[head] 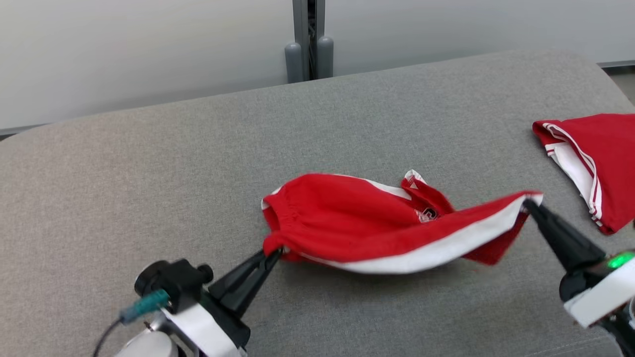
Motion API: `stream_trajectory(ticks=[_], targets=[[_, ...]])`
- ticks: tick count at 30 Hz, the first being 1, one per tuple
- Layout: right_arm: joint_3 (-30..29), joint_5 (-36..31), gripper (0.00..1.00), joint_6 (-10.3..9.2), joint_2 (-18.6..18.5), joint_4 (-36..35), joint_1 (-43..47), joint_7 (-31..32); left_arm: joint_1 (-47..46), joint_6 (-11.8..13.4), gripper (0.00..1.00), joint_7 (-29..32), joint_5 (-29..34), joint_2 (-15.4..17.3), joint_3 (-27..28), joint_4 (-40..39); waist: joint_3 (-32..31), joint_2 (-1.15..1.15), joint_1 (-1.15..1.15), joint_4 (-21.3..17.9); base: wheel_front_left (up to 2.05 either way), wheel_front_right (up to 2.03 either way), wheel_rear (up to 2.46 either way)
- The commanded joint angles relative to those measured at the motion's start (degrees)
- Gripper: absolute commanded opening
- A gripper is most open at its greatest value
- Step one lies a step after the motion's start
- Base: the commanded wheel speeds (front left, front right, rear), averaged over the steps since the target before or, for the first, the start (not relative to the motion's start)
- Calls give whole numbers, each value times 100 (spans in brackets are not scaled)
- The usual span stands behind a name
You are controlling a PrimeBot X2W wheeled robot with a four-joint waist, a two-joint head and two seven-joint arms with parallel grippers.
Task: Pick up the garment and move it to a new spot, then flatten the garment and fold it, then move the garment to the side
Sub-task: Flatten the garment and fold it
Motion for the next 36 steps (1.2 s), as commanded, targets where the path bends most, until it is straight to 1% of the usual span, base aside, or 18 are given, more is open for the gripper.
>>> stream_trajectory(ticks=[1, 2, 8, 12, 13, 18, 22, 26, 29, 31, 34, 36], targets=[[-68, 26, 0, 0, -47, -23, -229, 25, -124, -16, 0, 51, -315, 42, 153, -173, -73, 0, 0, 0, 0, 0, 0], [-91, 18, 0, 0, -53, -9, -350, 50, -151, -17, 0, 73, -457, 46, 248, -263, -103, 0, 0, 2, 0, 0, 0], [-158, -164, 0, 0, 42, 143, -1076, 118, -261, 248, 0, 115, -1219, -130, 837, -618, -234, 0, 0, 4, 0, 0, 0], [-65, -262, 0, 0, 172, 303, -1631, 209, -385, 385, 0, 314, -1560, -246, 994, -711, -299, 0, 0, 11, 0, 0, 0], [-65, -262, 0, 0, 172, 303, -1631, 209, -385, 385, 0, 314, -1560, -246, 994, -711, -299, 0, 0, 11, 0, 0, 0], [104, -256, 0, 0, 429, 568, -2356, 327, -674, 596, 0, 565, -1867, -414, 1171, -637, -350, 0, 0, 33, 0, 0, 0], [168, -341, 0, 0, 621, 934, -2959, 365, -1045, 767, 0, 814, -2205, -554, 1411, -483, -390, 0, 0, 56, 0, 0, 0], [193, -353, 0, 0, 863, 1426, -3531, 342, -1462, 915, 0, 1024, -2362, -560, 1594, -223, -433, 0, 0, 73, 0, 0, 0], [210, -319, 0, 0, 1078, 1818, -3960, 316, -1803, 1003, 0, 1158, -2481, -600, 1729, 12, -448, 0, 0, 75, 0, 0, 0], [222, -284, 0, 0, 1244, 2089, -4222, 302, -1985, 979, 0, 1327, -2578, -653, 1730, 159, -459, 0, 0, 67, 0, 0, 0], [263, -271, 0, 0, 1472, 2513, -4599, 247, -2282, 1144, 0, 1578, -2761, -727, 1823, 441, -478, 0, 0, 69, 0, 0, 0], [283, -287, 0, 0, 1578, 2785, -4808, 192, -2380, 1339, 0, 1723, -3022, -892, 1962, 680, -489, 0, 0, 87, 0, 0, 0]])
